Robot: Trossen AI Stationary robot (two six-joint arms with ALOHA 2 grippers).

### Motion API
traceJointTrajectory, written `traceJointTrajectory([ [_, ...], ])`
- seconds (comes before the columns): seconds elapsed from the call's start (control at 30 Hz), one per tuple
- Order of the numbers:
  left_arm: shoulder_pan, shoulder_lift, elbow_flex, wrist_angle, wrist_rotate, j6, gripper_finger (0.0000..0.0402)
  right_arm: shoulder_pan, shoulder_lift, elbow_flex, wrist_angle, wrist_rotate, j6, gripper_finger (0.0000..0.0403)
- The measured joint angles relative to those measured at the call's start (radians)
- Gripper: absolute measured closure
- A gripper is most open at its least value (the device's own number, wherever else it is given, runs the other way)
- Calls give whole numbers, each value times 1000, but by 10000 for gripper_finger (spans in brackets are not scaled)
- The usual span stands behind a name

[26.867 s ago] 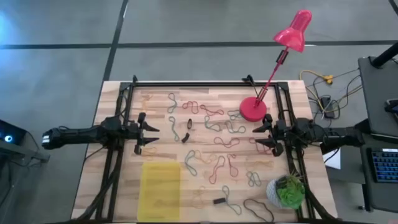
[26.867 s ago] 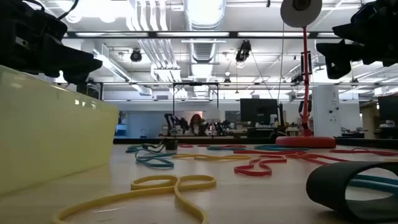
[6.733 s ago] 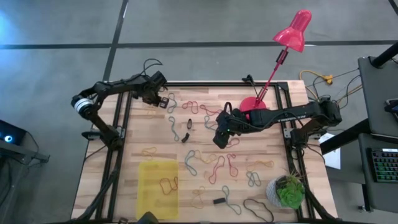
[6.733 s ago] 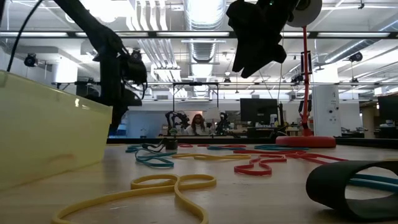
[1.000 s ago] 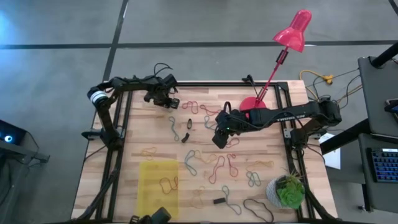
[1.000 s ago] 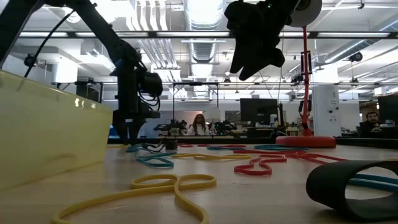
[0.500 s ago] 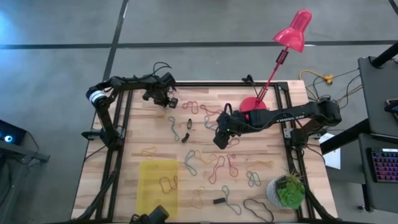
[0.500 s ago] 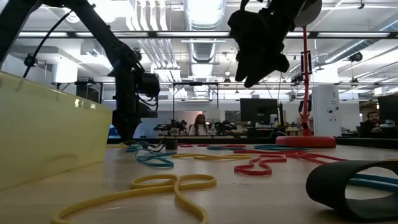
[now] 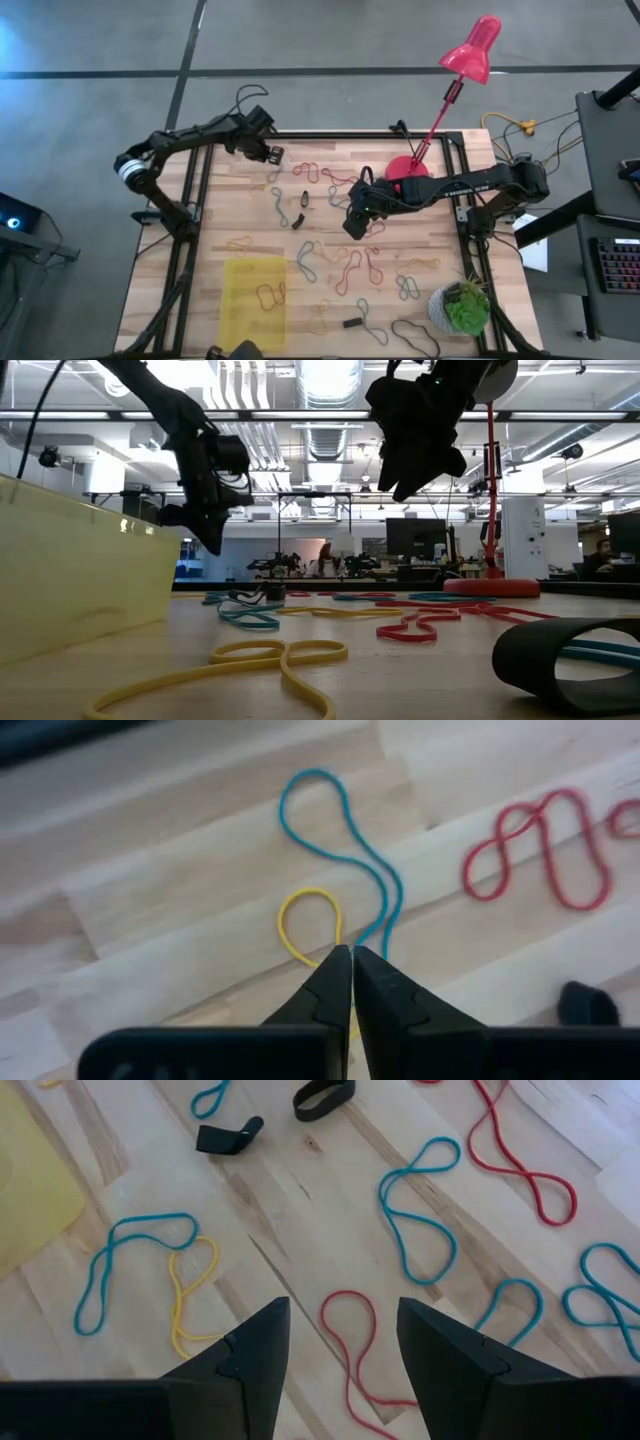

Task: Pick and place rubber bands into bin
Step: Put the yellow rubber band into the bin

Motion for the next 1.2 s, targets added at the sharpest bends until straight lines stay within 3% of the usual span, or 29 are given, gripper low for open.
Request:
traceJointTrajectory([
  [0.23, -4, 5, -41, -17, -14, -3, 399, 0, 0, 0, 3, 0, -3, 229],
  [0.43, -64, 21, -126, -95, 84, 56, 355, 0, 0, 0, 2, -2, 1, 230],
  [0.7, -179, -59, -248, -77, -54, 76, 277, 0, 0, 0, 2, -5, -2, 229],
  [0.9, -159, -43, -251, 18, -13, 46, 240, -1, 0, 0, 5, -4, -5, 230],
  [1.2, -103, 29, -250, 42, -4, 59, 238, -1, 0, 0, 7, -4, 0, 229],
])
